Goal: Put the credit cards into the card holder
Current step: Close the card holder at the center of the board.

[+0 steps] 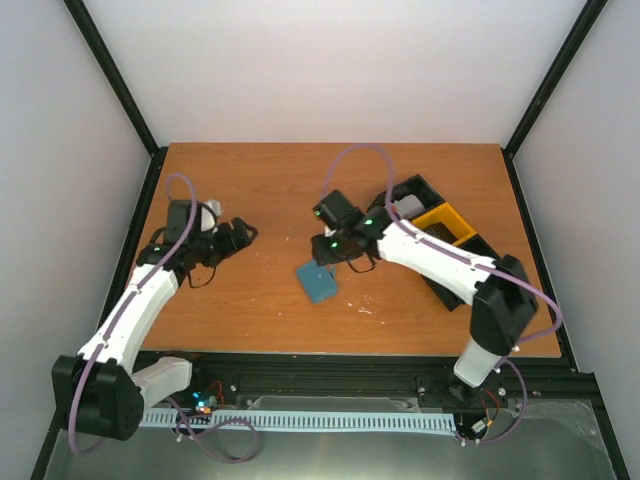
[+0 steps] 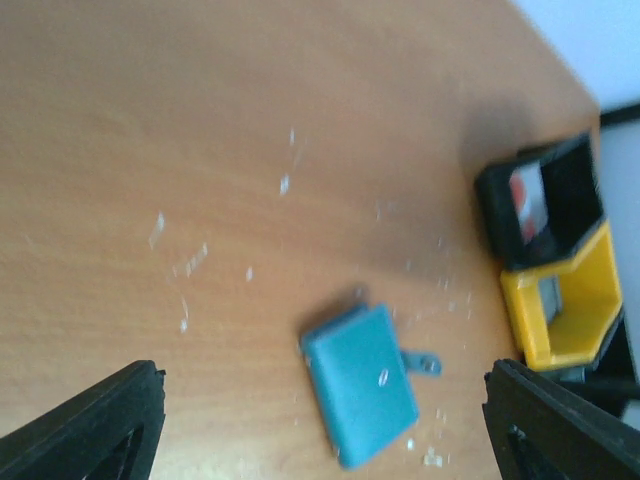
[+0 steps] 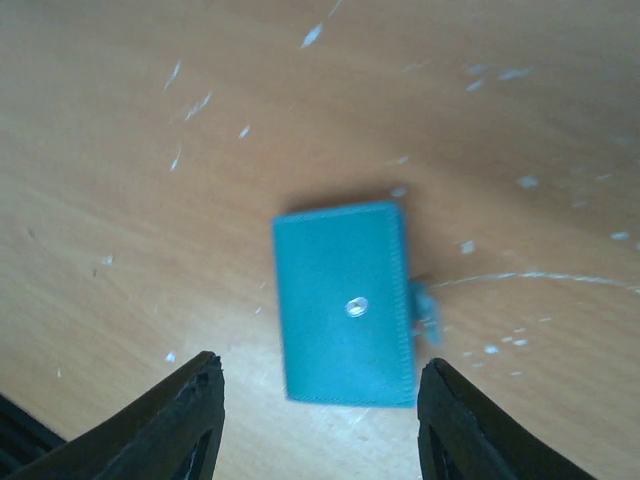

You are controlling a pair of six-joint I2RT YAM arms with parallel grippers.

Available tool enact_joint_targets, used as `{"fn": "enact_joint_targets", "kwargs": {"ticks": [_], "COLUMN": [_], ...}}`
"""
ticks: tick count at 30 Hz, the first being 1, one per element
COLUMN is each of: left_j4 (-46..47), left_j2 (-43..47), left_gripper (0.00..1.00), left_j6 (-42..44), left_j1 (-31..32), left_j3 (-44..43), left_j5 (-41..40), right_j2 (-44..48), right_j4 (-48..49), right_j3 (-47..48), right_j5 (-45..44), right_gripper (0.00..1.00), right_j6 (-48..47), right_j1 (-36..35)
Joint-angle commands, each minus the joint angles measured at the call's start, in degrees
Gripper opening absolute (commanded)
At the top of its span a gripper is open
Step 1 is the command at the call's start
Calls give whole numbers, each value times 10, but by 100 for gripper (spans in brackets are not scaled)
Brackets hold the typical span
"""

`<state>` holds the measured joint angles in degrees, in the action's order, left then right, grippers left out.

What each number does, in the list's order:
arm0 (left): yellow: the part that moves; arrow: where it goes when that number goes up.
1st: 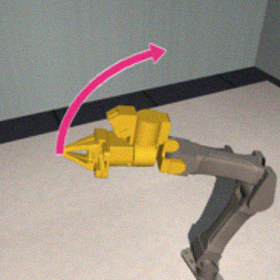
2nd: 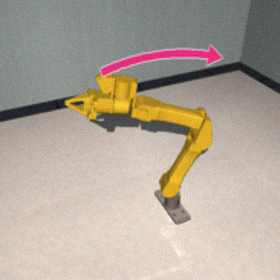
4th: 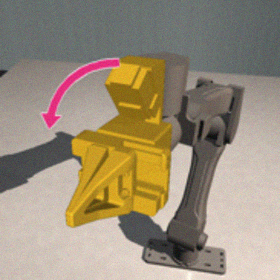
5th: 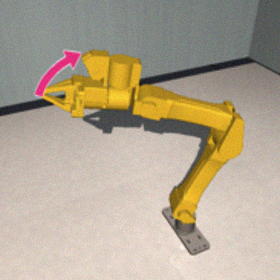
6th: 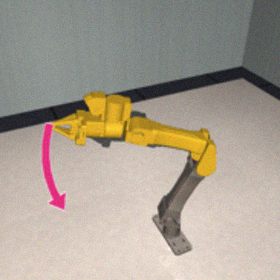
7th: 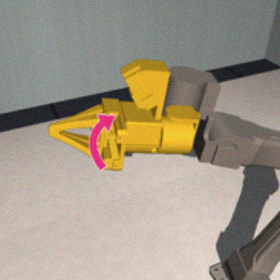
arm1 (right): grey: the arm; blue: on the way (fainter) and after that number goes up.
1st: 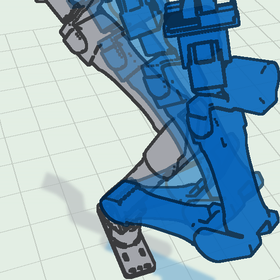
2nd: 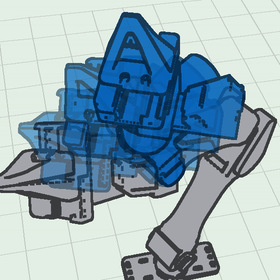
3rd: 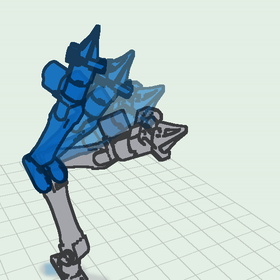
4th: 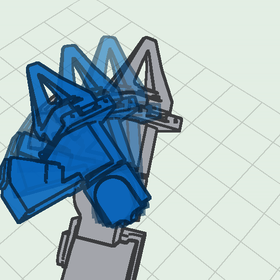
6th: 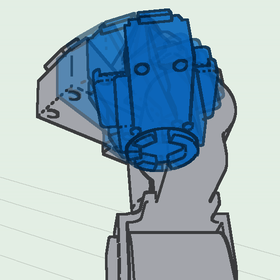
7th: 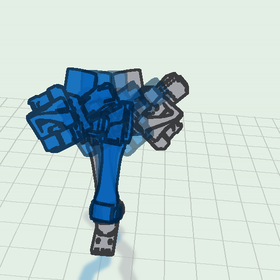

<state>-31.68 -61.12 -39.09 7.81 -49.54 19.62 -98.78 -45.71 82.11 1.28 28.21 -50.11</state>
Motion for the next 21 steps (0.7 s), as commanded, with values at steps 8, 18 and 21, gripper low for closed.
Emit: {"fn": "enact_joint_targets", "kwargs": {"ticks": [8,18,21], "left_j4": [72,177,185], "left_j2": [-123,-212,-236], "left_gripper": [77,70,67], "left_j6": [-75,-147,-152], "left_j1": [108,152,153], "left_j3": [85,117,113], "left_j5": [126,121,120], "right_j2": [14,-40,-53], "right_j4": [62,128,126], "right_j3": [-102,-117,-111], "right_j5": [64,133,117], "right_gripper": [50,33,29], "right_j6": [-88,-91,-90], "right_j1": [99,103,103]}}
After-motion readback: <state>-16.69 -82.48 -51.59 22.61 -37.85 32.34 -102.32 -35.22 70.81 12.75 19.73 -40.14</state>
